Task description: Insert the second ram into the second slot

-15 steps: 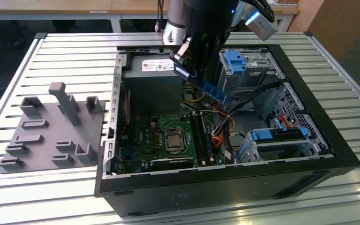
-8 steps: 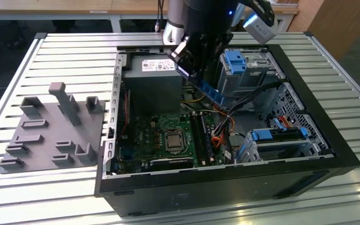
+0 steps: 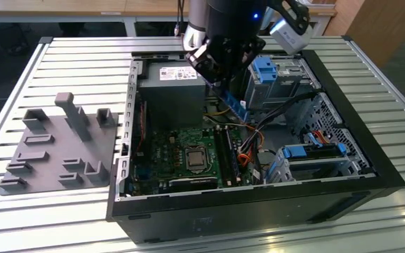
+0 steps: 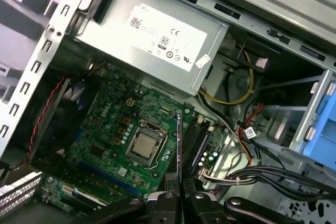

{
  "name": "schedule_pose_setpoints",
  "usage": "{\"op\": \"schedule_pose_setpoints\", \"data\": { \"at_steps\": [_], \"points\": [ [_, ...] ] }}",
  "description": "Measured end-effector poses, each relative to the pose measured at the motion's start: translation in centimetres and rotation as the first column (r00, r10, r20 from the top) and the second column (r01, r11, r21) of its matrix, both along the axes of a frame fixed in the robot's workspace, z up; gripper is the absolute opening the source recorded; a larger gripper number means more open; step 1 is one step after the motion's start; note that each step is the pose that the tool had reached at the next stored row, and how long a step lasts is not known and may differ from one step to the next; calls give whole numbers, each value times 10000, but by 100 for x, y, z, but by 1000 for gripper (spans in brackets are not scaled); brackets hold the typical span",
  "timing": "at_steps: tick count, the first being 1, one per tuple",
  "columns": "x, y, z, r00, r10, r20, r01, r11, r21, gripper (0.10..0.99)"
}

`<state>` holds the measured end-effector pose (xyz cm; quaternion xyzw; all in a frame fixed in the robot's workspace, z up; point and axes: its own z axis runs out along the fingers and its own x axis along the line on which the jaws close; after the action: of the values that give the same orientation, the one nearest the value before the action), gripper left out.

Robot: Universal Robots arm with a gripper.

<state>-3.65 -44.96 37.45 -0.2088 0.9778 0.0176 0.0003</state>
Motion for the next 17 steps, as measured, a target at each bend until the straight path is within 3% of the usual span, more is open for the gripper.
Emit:
{"op": "schedule_pose_setpoints", "data": {
  "at_steps": [4, 9, 13, 17],
  "points": [
    [0, 0, -5, 9974, -721, 0, 721, 9974, -12, 137],
    [0, 0, -10, 9872, -1597, 2, 1597, 9872, -26, 137],
    [0, 0, -15, 9731, -2303, 4, 2303, 9731, -39, 137],
    [0, 0, -22, 9538, -3003, 8, 3003, 9538, -50, 137]
  ]
}}
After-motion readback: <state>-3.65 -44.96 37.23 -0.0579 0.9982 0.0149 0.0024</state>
